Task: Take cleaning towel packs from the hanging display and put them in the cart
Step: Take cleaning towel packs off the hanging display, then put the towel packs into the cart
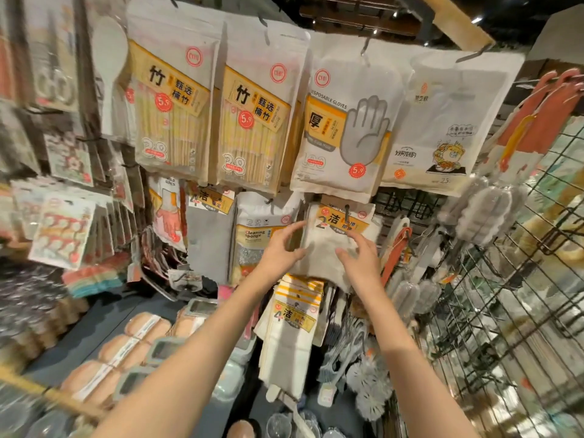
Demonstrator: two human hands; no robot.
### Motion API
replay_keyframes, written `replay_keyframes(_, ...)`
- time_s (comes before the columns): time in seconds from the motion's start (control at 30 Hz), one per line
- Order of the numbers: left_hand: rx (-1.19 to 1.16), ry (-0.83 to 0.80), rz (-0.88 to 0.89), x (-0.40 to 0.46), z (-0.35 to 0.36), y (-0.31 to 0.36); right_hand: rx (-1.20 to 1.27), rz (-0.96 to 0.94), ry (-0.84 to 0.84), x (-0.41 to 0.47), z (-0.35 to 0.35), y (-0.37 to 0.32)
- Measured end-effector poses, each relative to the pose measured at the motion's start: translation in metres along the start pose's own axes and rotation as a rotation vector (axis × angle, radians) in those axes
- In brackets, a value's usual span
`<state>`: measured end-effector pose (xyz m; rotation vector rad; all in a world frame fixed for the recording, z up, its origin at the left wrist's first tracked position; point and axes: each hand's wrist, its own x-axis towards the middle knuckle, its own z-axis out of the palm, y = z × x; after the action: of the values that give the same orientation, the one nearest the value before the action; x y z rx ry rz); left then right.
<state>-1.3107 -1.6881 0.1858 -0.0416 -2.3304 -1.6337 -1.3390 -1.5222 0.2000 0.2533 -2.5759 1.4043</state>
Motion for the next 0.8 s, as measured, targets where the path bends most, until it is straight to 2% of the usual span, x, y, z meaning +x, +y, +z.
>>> replay_keyframes(0.07,0.095,0.087,0.059,-0.031,-0.013,-0.017,0.040,-0.034,-0.055,-0.017,0.021,-0.007)
replay_keyframes(0.23,0.350,0.357,-0.050,-0.126,-0.067,-0.074,0.036,-0.184,-0.286,-0.070,0.095,-0.027)
replay_keyframes(0.37,0.540,0.428,-0.190,-0.194,-0.128,-0.090,-0.009,-0.323,-0.501,-0.122,0.157,-0.055)
replay_keyframes(0.5,0.635,0.527,-0.293,-0.264,-0.189,-0.109,-0.115,-0.469,-0.650,-0.181,0.212,-0.091)
replay_keyframes(0.67,0.706,0.623,-0.416,-0.356,-0.269,-0.137,-0.144,-0.626,-0.802,-0.259,0.283,-0.137)
replay_keyframes(0.8,0.762,0.712,-0.515,-0.426,-0.348,-0.158,-0.203,-0.793,-0.839,-0.322,0.354,-0.182)
